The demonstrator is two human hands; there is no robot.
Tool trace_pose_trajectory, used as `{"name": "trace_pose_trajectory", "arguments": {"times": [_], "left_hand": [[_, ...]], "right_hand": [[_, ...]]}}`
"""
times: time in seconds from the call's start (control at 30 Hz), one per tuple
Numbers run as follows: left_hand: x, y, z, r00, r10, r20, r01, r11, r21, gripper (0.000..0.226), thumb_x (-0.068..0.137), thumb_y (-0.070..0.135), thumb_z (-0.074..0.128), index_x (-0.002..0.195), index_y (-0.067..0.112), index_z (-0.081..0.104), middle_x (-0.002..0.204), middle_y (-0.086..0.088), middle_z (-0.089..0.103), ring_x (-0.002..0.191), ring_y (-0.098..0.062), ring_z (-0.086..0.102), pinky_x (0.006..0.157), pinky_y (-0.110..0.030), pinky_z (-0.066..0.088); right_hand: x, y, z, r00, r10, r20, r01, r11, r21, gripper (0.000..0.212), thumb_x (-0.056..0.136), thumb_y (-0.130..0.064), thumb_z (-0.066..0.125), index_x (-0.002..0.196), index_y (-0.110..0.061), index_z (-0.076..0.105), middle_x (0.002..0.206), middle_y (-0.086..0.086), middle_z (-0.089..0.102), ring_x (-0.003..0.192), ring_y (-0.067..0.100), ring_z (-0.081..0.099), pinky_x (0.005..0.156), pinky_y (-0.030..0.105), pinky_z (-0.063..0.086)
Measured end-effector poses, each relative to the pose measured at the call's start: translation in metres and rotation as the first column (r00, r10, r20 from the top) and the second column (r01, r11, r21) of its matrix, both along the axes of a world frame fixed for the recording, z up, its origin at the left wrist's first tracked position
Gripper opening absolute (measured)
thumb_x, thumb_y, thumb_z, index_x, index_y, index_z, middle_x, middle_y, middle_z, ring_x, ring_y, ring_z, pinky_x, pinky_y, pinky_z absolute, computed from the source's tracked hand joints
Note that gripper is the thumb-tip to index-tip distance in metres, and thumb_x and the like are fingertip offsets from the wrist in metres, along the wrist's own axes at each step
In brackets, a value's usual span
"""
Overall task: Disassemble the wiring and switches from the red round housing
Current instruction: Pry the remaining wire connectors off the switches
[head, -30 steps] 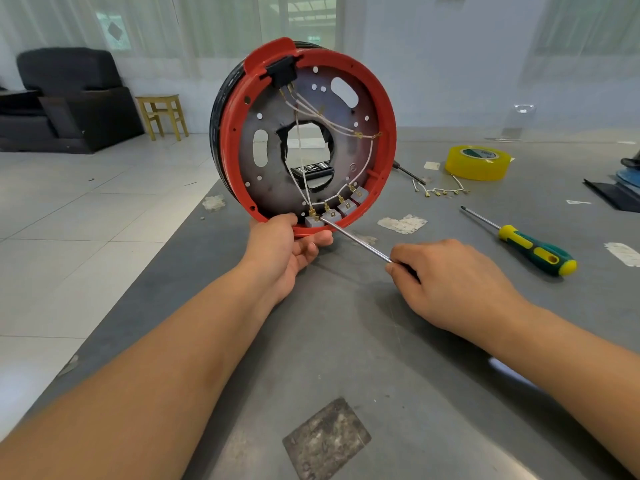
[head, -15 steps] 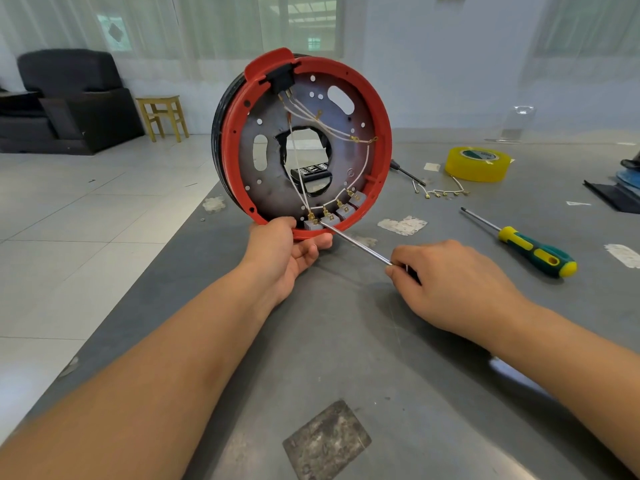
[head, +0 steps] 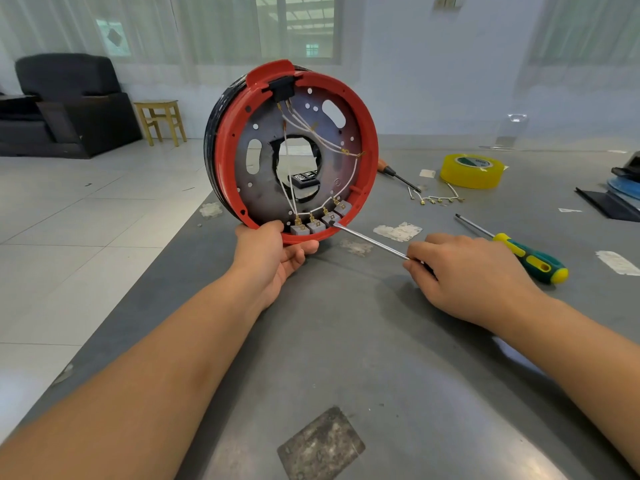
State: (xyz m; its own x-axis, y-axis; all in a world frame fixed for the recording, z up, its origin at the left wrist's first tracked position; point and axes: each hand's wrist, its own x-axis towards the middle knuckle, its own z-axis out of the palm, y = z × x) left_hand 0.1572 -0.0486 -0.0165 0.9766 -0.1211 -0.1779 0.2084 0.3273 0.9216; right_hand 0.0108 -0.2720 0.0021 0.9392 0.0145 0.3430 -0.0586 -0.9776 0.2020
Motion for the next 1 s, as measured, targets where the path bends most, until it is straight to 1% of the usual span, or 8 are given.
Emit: {"name": "trace_pose_trajectory", "arguments": {"times": [0.17,0.3,0.37,0.43,0.63,0.77,0.87,1.0], "left_hand": [[0.002,0.003,0.000,0.999,0.042,0.001,-0.042,0.999,-0.034,0.030,0.107,0.009,0.039,0.137,0.007,0.042,0.101,-0.029,0.076,0.068,-0.030,0.078,0.045,-0.024,0.053],[0.004,0.005,-0.001,0.999,0.042,-0.016,-0.043,0.998,-0.053,0.029,0.108,0.009,0.038,0.136,0.005,0.044,0.102,-0.029,0.076,0.067,-0.030,0.078,0.044,-0.024,0.052],[0.004,0.006,-0.001,0.999,0.033,-0.020,-0.034,0.998,-0.051,0.029,0.108,0.009,0.038,0.136,0.004,0.044,0.103,-0.029,0.076,0.065,-0.029,0.077,0.044,-0.024,0.052],[0.004,0.006,0.000,1.000,0.020,-0.015,-0.020,0.999,-0.037,0.029,0.108,0.009,0.037,0.135,0.004,0.045,0.101,-0.030,0.076,0.064,-0.028,0.077,0.044,-0.024,0.052],[0.001,0.000,-0.001,0.999,-0.019,0.028,0.018,0.999,0.038,0.032,0.107,0.009,0.038,0.138,0.006,0.046,0.102,-0.029,0.076,0.068,-0.030,0.077,0.044,-0.025,0.051],[0.001,-0.003,-0.003,0.999,-0.019,0.049,0.015,0.997,0.074,0.034,0.106,0.010,0.038,0.139,0.007,0.045,0.102,-0.030,0.076,0.070,-0.033,0.077,0.043,-0.025,0.050],[-0.001,-0.003,-0.003,0.998,-0.015,0.068,0.008,0.995,0.096,0.032,0.106,0.011,0.039,0.137,0.010,0.046,0.102,-0.027,0.077,0.069,-0.032,0.078,0.043,-0.026,0.051],[-0.003,-0.005,-0.002,0.996,-0.001,0.089,-0.008,0.995,0.096,0.029,0.105,0.011,0.039,0.133,0.016,0.046,0.101,-0.021,0.078,0.066,-0.032,0.077,0.044,-0.025,0.051]], "right_hand": [[0.001,-0.008,-0.002,0.992,-0.115,0.057,0.117,0.993,-0.036,0.035,0.104,-0.051,0.028,0.104,-0.034,0.058,0.094,-0.011,0.058,0.082,0.020,0.064,0.054,0.028,0.049],[0.002,-0.013,-0.002,0.973,-0.208,0.099,0.212,0.977,-0.031,0.034,0.105,-0.050,0.030,0.099,-0.032,0.059,0.087,-0.008,0.055,0.072,0.019,0.059,0.048,0.025,0.038],[0.003,-0.016,-0.002,0.964,-0.247,0.095,0.248,0.969,0.003,0.035,0.106,-0.050,0.031,0.099,-0.031,0.060,0.089,-0.007,0.056,0.072,0.019,0.058,0.051,0.027,0.046],[0.006,-0.019,-0.002,0.955,-0.286,0.083,0.285,0.958,0.022,0.036,0.106,-0.050,0.032,0.099,-0.031,0.062,0.091,-0.006,0.057,0.074,0.019,0.060,0.056,0.031,0.051],[0.025,-0.027,-0.007,0.920,-0.388,0.060,0.390,0.920,-0.029,0.038,0.106,-0.050,0.039,0.097,-0.027,0.068,0.094,-0.002,0.057,0.086,0.026,0.065,0.060,0.031,0.040],[0.033,-0.030,-0.011,0.897,-0.441,0.034,0.443,0.895,-0.050,0.036,0.107,-0.046,0.042,0.106,-0.025,0.071,0.090,0.001,0.051,0.093,0.028,0.065,0.062,0.035,0.040],[0.034,-0.028,-0.011,0.896,-0.442,0.038,0.443,0.892,-0.085,0.036,0.107,-0.045,0.042,0.114,-0.023,0.071,0.100,0.004,0.060,0.099,0.028,0.063,0.063,0.036,0.039],[0.033,-0.024,-0.011,0.891,-0.450,0.063,0.455,0.878,-0.149,0.035,0.106,-0.046,0.045,0.115,-0.027,0.073,0.104,0.003,0.066,0.105,0.029,0.060,0.082,0.039,0.041]]}}
